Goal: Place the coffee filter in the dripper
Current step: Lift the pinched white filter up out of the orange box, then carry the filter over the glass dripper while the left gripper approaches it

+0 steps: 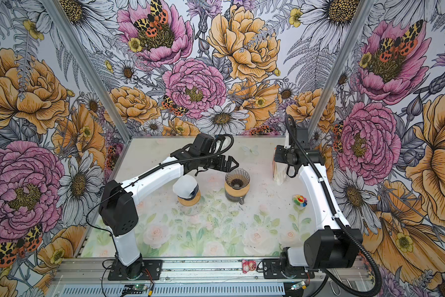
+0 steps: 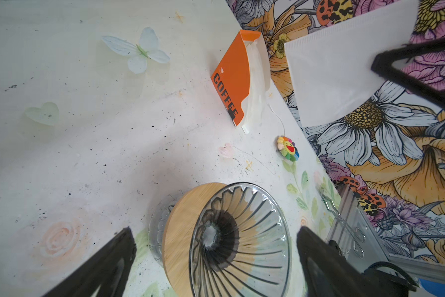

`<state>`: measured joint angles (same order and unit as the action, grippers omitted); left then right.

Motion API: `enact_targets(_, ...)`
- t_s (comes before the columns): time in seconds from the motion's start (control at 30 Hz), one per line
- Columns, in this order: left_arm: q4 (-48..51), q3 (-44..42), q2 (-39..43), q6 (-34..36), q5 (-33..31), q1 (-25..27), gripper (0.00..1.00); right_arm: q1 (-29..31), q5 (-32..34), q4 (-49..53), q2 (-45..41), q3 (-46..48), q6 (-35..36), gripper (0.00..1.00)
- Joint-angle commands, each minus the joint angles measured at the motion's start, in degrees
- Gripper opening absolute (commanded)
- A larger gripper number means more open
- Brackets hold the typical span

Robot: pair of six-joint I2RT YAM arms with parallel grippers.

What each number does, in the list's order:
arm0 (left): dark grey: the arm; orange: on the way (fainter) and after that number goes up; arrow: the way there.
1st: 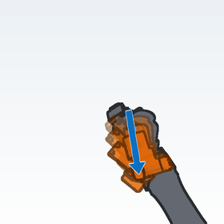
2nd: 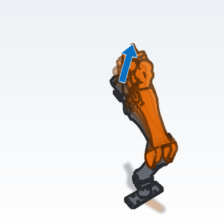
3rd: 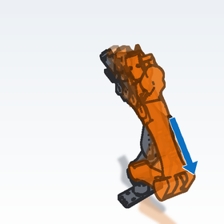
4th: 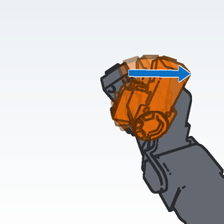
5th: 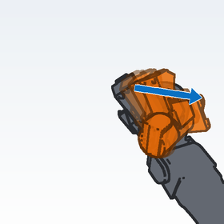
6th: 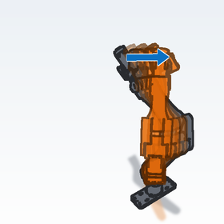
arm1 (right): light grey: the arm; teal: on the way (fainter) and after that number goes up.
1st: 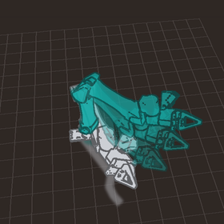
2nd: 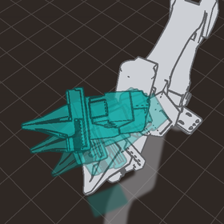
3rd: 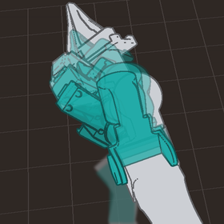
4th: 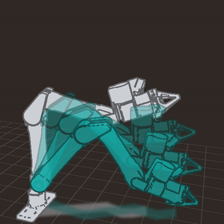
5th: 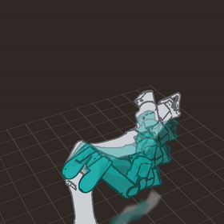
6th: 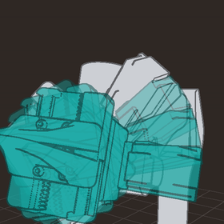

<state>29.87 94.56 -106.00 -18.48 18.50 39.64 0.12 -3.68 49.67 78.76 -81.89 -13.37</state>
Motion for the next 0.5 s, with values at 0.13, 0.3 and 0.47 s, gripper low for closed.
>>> enact_targets(0.13,-0.5,-1.4,6.7,1.4,-2.1,0.4,0.99,2.4,-6.8,8.7,-5.3,-2.1,4.0,0.0)
enact_targets(0.3,-0.5,-3.3,8.9,1.7,-2.4,0.2,0.99,7.7,-5.5,14.1,-6.7,-4.3,5.3,0.0)
enact_targets(0.47,-0.5,-5.6,11.1,2.2,-2.9,0.0,0.99,15.7,-2.8,18.1,-6.0,-8.2,5.9,0.0)
